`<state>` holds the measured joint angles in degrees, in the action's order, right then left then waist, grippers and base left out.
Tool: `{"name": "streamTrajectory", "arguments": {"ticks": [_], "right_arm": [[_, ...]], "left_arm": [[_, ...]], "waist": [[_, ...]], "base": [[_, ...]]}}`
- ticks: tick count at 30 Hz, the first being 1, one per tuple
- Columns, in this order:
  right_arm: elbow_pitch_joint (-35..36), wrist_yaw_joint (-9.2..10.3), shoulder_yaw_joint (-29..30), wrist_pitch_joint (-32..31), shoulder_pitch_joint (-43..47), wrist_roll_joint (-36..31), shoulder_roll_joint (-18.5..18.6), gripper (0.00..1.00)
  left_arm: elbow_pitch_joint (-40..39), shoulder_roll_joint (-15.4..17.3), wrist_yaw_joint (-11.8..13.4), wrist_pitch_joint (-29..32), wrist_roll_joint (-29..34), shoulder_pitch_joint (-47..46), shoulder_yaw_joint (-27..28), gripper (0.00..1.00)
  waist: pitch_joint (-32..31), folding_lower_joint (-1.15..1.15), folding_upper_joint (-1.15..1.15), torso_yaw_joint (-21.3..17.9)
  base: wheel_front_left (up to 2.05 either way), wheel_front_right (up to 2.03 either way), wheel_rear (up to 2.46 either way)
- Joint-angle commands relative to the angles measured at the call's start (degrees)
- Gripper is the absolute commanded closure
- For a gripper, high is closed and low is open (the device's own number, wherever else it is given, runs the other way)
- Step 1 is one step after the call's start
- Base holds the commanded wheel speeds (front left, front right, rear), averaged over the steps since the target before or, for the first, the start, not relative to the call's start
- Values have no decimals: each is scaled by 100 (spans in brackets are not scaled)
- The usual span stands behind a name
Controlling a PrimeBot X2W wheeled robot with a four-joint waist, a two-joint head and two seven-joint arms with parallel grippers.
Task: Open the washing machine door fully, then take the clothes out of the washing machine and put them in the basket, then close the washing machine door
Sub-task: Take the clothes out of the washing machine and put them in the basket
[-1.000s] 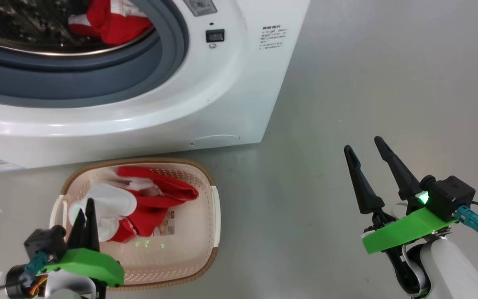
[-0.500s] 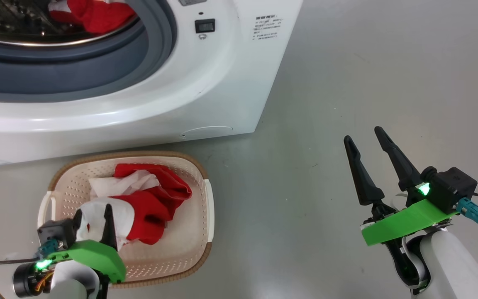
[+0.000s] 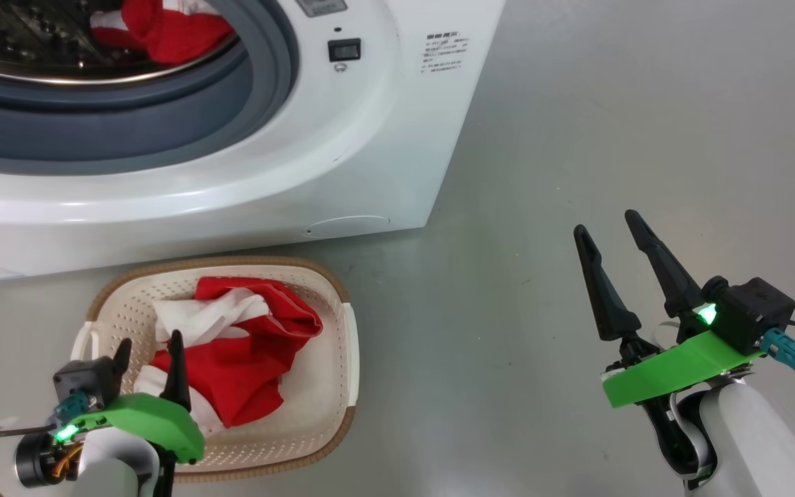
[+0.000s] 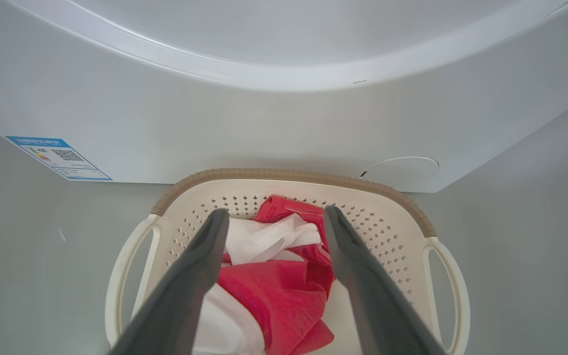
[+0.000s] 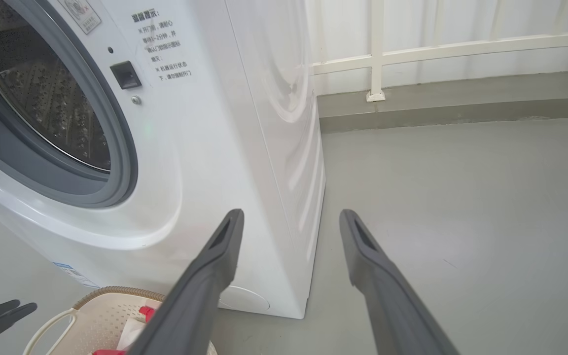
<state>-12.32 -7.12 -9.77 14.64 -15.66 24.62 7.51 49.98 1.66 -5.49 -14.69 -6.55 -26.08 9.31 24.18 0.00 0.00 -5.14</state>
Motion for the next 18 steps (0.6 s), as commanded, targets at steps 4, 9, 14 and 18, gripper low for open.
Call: {"name": "streamTrajectory", "arguments": {"ticks": [4, 9, 14, 18], "right_arm": [[111, -36, -79, 36, 3, -32, 49, 0], [119, -36, -84, 36, 13, -31, 43, 0], [108, -36, -67, 36, 46, -29, 45, 0], [94, -36, -31, 36, 110, -27, 51, 0]], "left_arm": [[-179, 133, -36, -30, 65, 14, 186, 0], [-300, 129, -54, -30, 65, 12, 216, 0], [-569, 125, -76, -30, 33, 46, 265, 0], [-960, 123, -117, -30, -58, 178, 285, 0]], "waist": [[-17, 0, 0, 7], [-38, 0, 0, 5], [-105, 0, 0, 20], [-258, 0, 0, 39]], "base": [[0, 0, 0], [0, 0, 0], [0, 0, 0], [0, 0, 0]]}}
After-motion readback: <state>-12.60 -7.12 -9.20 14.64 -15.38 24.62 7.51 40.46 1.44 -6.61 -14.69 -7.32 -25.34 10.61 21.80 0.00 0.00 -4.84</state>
